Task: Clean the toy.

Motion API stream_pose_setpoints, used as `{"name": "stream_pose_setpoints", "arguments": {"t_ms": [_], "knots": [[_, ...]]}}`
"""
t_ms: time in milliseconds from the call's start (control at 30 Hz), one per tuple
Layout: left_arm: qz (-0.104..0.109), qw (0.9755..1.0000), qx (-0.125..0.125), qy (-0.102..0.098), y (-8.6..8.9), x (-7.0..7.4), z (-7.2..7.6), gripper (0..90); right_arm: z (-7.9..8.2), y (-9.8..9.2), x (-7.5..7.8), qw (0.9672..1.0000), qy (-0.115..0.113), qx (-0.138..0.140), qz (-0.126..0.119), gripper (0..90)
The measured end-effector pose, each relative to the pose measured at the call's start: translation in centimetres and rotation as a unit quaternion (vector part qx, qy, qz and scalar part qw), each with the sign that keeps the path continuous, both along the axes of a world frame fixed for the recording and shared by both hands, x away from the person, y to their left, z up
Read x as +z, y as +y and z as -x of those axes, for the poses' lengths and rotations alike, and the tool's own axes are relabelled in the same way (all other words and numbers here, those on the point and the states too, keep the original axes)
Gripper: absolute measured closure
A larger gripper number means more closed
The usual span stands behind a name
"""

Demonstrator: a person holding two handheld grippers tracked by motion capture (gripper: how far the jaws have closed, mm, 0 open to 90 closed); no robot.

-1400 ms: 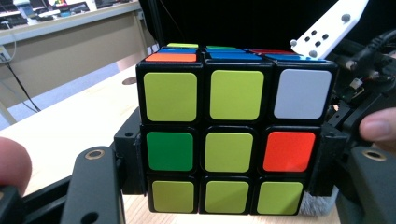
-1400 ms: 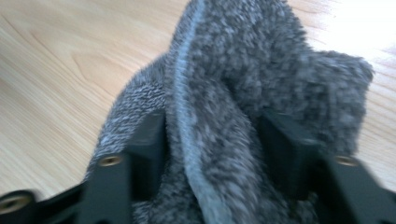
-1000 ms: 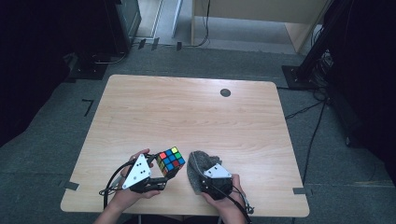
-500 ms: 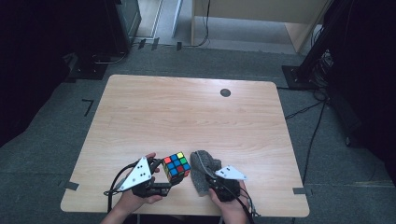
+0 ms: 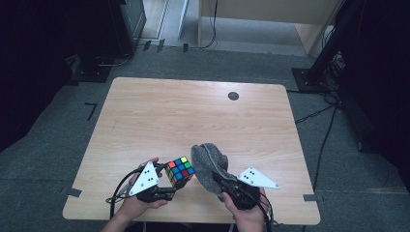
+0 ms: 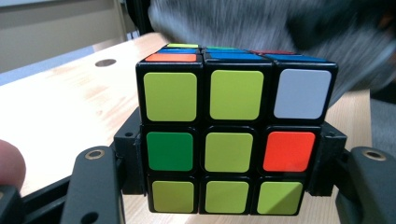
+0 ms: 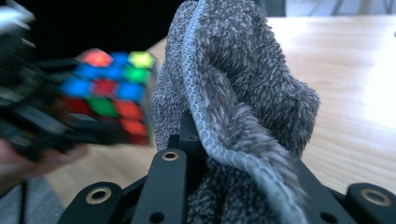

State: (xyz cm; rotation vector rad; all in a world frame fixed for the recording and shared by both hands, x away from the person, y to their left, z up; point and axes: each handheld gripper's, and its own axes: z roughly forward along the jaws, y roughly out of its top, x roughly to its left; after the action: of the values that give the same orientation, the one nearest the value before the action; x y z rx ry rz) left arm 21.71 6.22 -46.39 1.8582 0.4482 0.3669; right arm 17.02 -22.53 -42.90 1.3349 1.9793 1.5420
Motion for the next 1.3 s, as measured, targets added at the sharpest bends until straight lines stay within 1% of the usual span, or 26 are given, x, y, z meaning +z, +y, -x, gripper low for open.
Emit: {"name": "stream_pose_setpoints", "arguments": {"t_ms": [67,133,200,267,300,367,400,433,500,567,600,633,667,700,733,800,833,867,933,967,1033,1100,1167,1200,1233,1300], "knots": [[-0.008,1.0,-0.002,-0.001,-0.6,-0.2,0.0,34.0,0.5,0.1,0.8,0.9999,-0.01,0.008,-0.006,77.8],[-0.031,0.9993,-0.003,-0.019,-1.3,-0.4,0.4,34.0,0.9,0.4,1.5,0.9996,-0.021,0.017,-0.013,77.8],[-0.048,0.9984,-0.007,-0.03,-1.8,-0.6,0.7,34.0,1.2,0.9,2.2,0.9988,-0.029,0.029,-0.025,77.7],[-0.049,0.9982,-0.004,-0.035,-2.1,-0.5,0.8,34.0,1.4,1.6,2.4,0.9973,-0.023,0.056,-0.041,77.5],[-0.043,0.9984,-0.003,-0.036,-2.1,-0.4,0.8,34.0,1.4,2.1,2.4,0.9966,-0.018,0.07,-0.039,77.5],[-0.025,0.9991,-0.007,-0.032,-1.7,0.1,0.8,34.0,1.3,3.0,2.1,0.9962,-0.018,0.085,-0.011,77.4],[-0.022,0.9991,-0.007,-0.036,-1.6,0.3,0.8,34.0,1.2,3.1,1.9,0.9964,-0.011,0.084,-0.008,77.4],[-0.024,0.9988,-0.001,-0.043,-1.4,0.6,0.8,34.1,0.9,3.0,1.7,0.9964,-0.007,0.084,-0.014,77.3],[-0.018,0.9989,0.001,-0.043,-1.2,0.8,0.7,34.0,0.5,2.6,1.4,0.9973,0.002,0.071,-0.018,77.2],[-0.017,0.999,0.003,-0.042,-1.0,0.7,0.5,34.1,-0.1,2.1,1.1,0.9984,0.015,0.055,-0.006,77.2],[-0.016,0.9991,0.004,-0.039,-1.0,0.6,0.4,34.0,-0.3,1.9,0.8,0.999,0.016,0.041,0.012,77.2],[-0.019,0.999,0.005,-0.04,-1.2,0.5,0.4,34.1,-0.5,1.7,0.5,0.999,0.025,0.033,0.015,77.1],[-0.028,0.9985,0.006,-0.047,-1.4,0.5,0.5,34.1,-0.5,1.6,0.4,0.999,0.03,0.034,0.004,77.1],[-0.037,0.9979,0.007,-0.053,-1.6,0.4,0.6,34.1,-0.4,1.6,0.5,0.9991,0.026,0.035,-0.003,76.9],[-0.043,0.9974,0.006,-0.057,-1.8,0.3,0.7,34.1,-0.1,1.7,0.8,0.9991,0.014,0.04,-0.005,76.8],[-0.049,0.9969,0.003,-0.062,-2.2,0.2,0.9,34.1,0.5,2.4,1.7,0.9976,-0.007,0.067,-0.016,76.6],[-0.055,0.9962,0.001,-0.067,-2.4,0.3,1.1,34.0,0.8,2.7,2.2,0.9966,-0.015,0.079,-0.019,76.6],[-0.053,0.9962,-0.001,-0.069,-2.4,0.3,1.1,34.0,1.0,3.0,2.5,0.996,-0.019,0.086,-0.018,76.5],[-0.044,0.9969,-0.003,-0.066,-2.3,0.6,1.1,34.0,1.0,3.2,2.5,0.9955,-0.017,0.092,-0.011,76.4],[-0.047,0.9965,0.0,-0.069,-2.3,0.7,1.1,34.0,0.9,3.1,2.2,0.9957,-0.011,0.091,-0.012,76.4],[-0.058,0.995,0.009,-0.08,-2.3,0.9,1.2,34.0,0.4,2.5,1.5,0.9959,0.005,0.086,-0.03,76.5],[-0.056,0.9952,0.011,-0.079,-2.1,1.0,1.1,34.1,-0.2,1.8,0.9,0.997,0.023,0.068,-0.029,76.6],[-0.055,0.995,0.012,-0.082,-2.0,1.2,1.0,34.1,-0.5,1.2,0.5,0.9979,0.032,0.051,-0.024,76.6],[-0.057,0.995,0.014,-0.082,-2.1,1.2,1.0,34.1,-0.5,1.1,0.6,0.9985,0.03,0.043,-0.018,76.6],[-0.06,0.9948,0.016,-0.081,-2.2,1.2,0.9,34.0,-0.3,1.0,0.8,0.9987,0.025,0.041,-0.019,76.6],[-0.071,0.9937,0.015,-0.086,-2.4,1.1,1.0,34.1,0.1,1.2,1.5,0.9968,0.011,0.062,-0.049,76.3]]}}
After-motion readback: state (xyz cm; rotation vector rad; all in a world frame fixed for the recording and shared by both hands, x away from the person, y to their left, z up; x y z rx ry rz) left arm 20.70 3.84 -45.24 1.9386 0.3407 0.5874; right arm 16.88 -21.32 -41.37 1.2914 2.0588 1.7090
